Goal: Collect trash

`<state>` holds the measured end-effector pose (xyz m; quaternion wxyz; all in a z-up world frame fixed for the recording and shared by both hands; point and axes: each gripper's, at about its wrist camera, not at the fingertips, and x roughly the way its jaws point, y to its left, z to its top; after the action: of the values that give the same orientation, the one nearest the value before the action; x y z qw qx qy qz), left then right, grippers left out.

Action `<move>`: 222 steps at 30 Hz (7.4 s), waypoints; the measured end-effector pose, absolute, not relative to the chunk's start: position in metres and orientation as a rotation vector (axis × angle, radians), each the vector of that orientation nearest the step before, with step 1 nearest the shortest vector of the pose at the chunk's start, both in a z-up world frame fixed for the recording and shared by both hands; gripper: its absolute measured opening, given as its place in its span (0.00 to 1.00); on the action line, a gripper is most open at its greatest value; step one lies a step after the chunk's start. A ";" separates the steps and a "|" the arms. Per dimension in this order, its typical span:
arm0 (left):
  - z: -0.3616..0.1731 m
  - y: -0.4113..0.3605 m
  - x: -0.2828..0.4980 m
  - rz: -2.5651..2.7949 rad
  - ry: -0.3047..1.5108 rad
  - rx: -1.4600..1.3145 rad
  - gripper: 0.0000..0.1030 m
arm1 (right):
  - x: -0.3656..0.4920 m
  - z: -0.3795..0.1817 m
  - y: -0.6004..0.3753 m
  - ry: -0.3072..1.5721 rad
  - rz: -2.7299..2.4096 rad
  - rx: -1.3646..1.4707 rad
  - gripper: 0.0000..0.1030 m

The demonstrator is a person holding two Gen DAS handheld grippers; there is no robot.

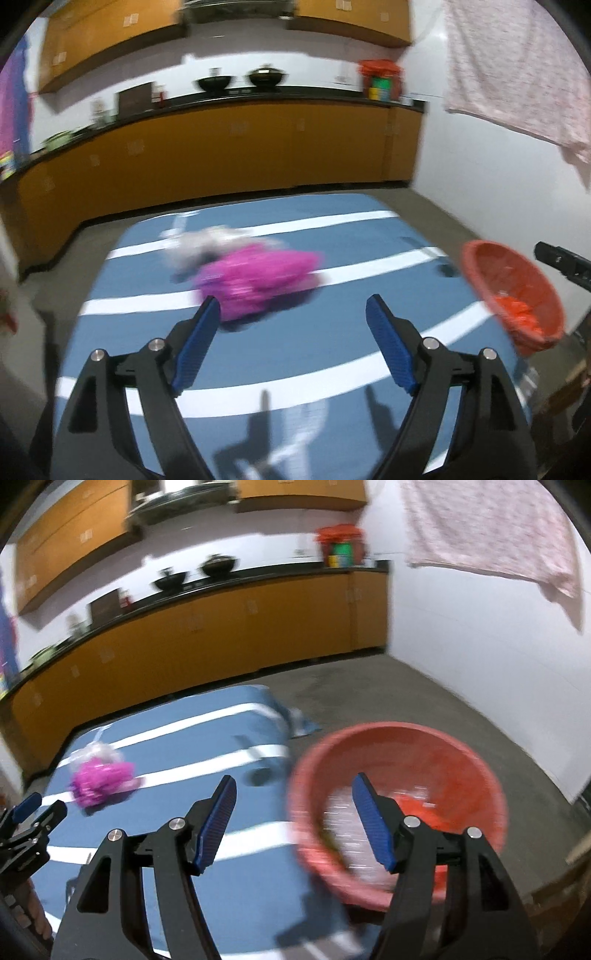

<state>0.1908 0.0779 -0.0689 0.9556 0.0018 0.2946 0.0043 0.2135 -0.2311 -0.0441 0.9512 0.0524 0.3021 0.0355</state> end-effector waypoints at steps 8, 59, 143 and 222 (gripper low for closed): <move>-0.074 0.191 0.169 0.257 0.605 -0.075 0.79 | 0.236 -0.050 -0.113 0.628 0.264 0.033 0.63; -0.088 0.195 0.316 0.163 0.661 0.020 0.88 | 0.284 -0.088 -0.136 0.707 0.091 0.031 0.06; -0.054 -0.170 0.274 -0.444 0.721 0.033 0.06 | 0.193 -0.012 -0.394 0.477 -0.444 0.243 0.06; -0.019 0.020 -0.004 -0.020 0.437 0.056 0.96 | -0.027 -0.022 -0.233 0.374 -0.203 0.027 0.98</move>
<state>-0.0043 0.0202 -0.0189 0.9758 0.0278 0.2167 -0.0097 -0.0268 -0.2329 -0.0217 0.9773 0.0134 0.1858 -0.1010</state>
